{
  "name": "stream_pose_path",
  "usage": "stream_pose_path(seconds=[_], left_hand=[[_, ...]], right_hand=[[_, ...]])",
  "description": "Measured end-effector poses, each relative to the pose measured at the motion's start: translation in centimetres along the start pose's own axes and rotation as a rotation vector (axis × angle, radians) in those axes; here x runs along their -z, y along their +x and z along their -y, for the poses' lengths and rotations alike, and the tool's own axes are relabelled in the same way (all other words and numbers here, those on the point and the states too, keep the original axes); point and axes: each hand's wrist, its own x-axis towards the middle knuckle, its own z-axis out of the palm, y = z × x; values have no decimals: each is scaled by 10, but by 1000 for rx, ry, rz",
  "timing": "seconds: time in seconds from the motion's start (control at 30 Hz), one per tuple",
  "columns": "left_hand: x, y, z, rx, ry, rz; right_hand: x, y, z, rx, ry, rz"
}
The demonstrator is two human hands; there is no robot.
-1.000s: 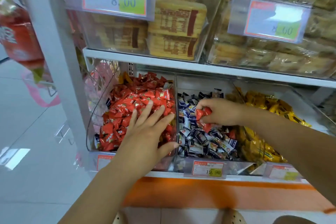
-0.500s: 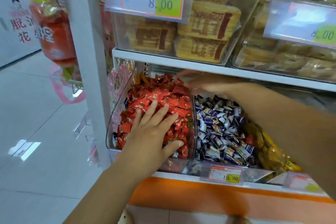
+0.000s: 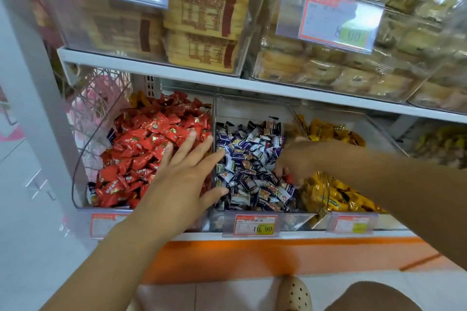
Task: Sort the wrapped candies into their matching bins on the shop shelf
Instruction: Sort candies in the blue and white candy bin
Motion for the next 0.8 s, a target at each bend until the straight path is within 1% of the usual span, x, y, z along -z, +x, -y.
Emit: stream_pose_path(seconds=[0.07, 0.1, 0.17, 0.23, 0.3, 0.4, 0.47, 0.5, 0.6, 0.67, 0.7, 0.73, 0.77, 0.8], left_hand=[[-1, 2, 1, 6, -10, 2], [-2, 2, 2, 9, -18, 1], [-4, 2, 3, 11, -28, -3], [-5, 2, 5, 7, -18, -4], [-6, 2, 6, -9, -12, -16], [-6, 5, 6, -38, -52, -84], [-6, 8, 1, -47, -82, -180], [-6, 10, -3, -47, -86, -222], [-7, 17, -18, -66, -58, -285], [-8, 18, -23, -94, -73, -346], [-9, 19, -25, -102, -84, -380], [-9, 19, -25, -98, -92, -400], [-10, 19, -24, -85, -105, -405], [-10, 19, -23, -72, -123, -404]], right_hand=[[-8, 8, 2, 2, -125, -48], [-9, 11, 1, 10, -123, -78], [-10, 13, -8, 29, -36, -140], [-3, 8, -22, 36, 172, -195], [7, -3, -30, 34, 443, -229], [15, -13, -25, 84, 804, -303], [17, -16, -12, 176, 1055, -318], [16, -18, -3, 231, 1143, -311], [17, -24, 28, 421, 1276, -274], [19, -28, 36, 493, 1321, -208], [21, -31, 33, 485, 1309, -155], [23, -30, 24, 436, 1253, -117], [24, -27, 13, 340, 1111, -127], [22, -22, 0, 213, 880, -166]])
